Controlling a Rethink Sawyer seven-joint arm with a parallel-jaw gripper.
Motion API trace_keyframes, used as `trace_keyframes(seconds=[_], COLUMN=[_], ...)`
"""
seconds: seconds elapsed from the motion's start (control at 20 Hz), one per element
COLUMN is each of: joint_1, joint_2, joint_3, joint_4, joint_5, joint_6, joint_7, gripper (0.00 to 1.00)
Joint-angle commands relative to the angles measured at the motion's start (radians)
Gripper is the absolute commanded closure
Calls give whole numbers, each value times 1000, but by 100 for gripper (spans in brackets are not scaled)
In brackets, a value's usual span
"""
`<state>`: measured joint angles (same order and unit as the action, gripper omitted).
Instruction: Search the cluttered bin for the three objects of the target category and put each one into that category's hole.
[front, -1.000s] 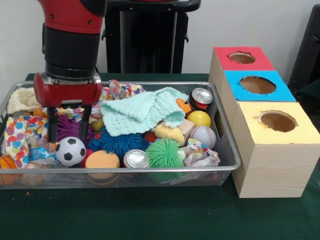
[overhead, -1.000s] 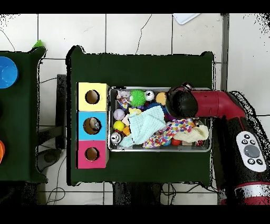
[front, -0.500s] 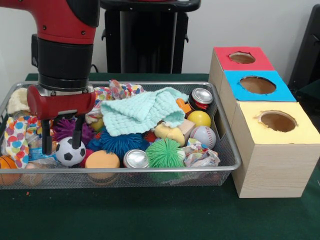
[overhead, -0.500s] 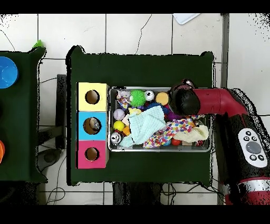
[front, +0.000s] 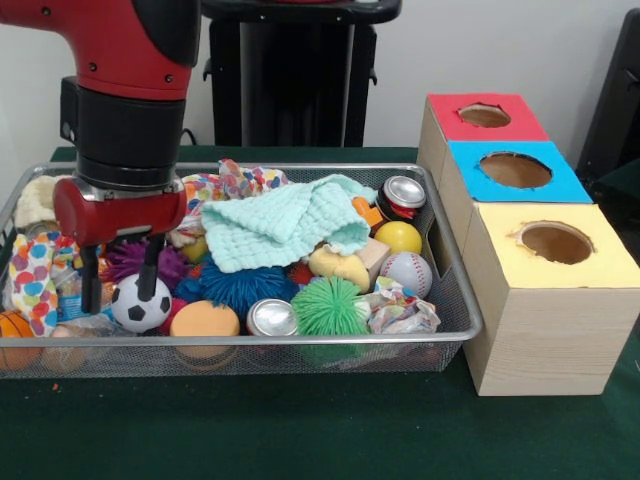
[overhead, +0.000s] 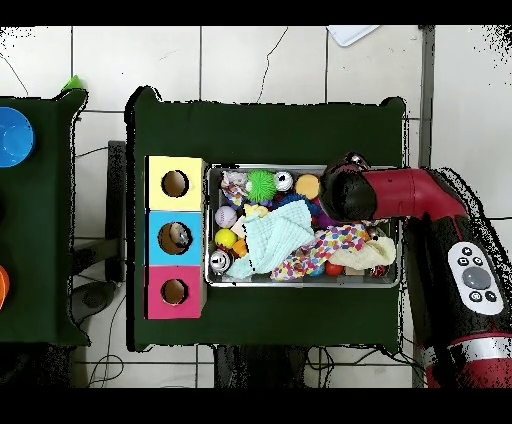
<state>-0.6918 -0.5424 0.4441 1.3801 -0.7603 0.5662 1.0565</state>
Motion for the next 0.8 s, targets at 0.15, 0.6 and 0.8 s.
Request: trace_keyframes(seconds=[0.15, 0.6, 0.8], joint_1=[-10, -43, -41], joint_2=[28, 44, 35], joint_3=[71, 96, 83], joint_4=[-12, -42, -19], joint_5=[-67, -73, -103], joint_6=[142, 170, 138], joint_7=[-335, -394, -386], gripper=[0, 0, 0])
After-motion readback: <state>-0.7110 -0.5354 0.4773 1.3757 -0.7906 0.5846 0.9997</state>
